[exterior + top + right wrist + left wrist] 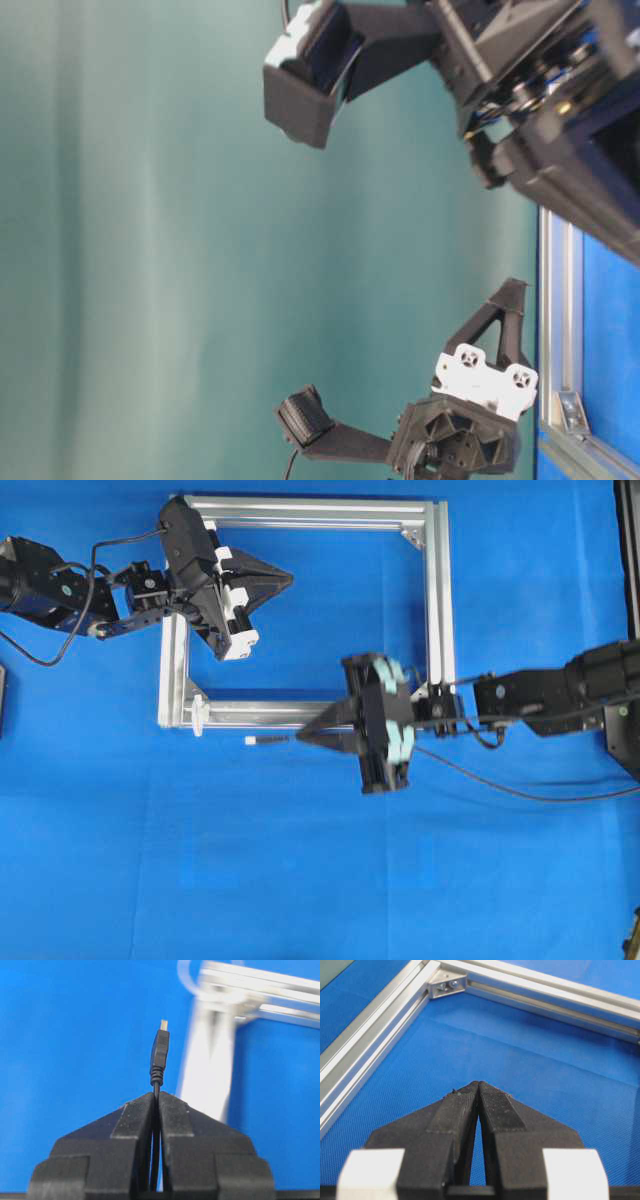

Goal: Insert the wire through the string loop located on the left side.
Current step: 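Lift the plug with the right gripper toward the white zip-tie loop, then push the plug tip leftward through the zip-tie loop with right gripper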

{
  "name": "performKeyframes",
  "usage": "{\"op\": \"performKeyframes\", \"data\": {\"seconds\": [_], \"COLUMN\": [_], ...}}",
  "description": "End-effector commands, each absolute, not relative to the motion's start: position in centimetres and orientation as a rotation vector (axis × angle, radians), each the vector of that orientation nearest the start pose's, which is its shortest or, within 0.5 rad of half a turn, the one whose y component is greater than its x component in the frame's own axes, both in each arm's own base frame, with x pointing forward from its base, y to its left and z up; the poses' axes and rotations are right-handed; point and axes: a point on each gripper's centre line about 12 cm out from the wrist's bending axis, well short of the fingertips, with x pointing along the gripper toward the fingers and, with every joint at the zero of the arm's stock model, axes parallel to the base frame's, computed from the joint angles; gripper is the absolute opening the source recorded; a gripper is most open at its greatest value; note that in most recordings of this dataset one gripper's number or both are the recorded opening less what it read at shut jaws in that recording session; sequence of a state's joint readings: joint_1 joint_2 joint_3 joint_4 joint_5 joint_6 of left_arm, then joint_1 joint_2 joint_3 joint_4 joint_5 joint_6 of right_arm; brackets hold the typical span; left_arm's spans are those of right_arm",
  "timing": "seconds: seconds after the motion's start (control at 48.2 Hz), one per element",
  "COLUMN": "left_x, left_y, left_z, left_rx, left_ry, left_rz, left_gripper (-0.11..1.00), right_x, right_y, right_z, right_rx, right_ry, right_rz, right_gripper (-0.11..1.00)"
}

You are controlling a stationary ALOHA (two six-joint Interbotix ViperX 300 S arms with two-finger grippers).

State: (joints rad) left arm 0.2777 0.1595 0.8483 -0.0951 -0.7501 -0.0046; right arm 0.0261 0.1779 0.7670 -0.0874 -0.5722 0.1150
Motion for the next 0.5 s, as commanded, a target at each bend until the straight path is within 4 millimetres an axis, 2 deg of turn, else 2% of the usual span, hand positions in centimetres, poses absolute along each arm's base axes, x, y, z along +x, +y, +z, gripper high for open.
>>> {"op": "performKeyframes", "data": {"seconds": [0.0, 0.166, 0.478], "left_x": [36.5, 36.5, 36.5], "left_y": [11.2, 11.2, 11.2], "left_z": [14.5, 14.5, 14.6], "left_rx": [-0.096, -0.095, -0.095], "left_ry": [0.203, 0.201, 0.200], "left_rz": [0.349, 0.349, 0.349], "left_gripper": [0.00, 0.00, 0.00], "right_x": [39.8, 39.6, 40.1], "right_y": [0.3, -0.8, -0.7], "right_z": [14.3, 14.1, 14.3], "right_rx": [0.047, 0.045, 0.038], "right_ry": [0.329, 0.335, 0.318], "right_rz": [0.035, 0.008, 0.013], "right_gripper": [0.00, 0.00, 0.00]}}
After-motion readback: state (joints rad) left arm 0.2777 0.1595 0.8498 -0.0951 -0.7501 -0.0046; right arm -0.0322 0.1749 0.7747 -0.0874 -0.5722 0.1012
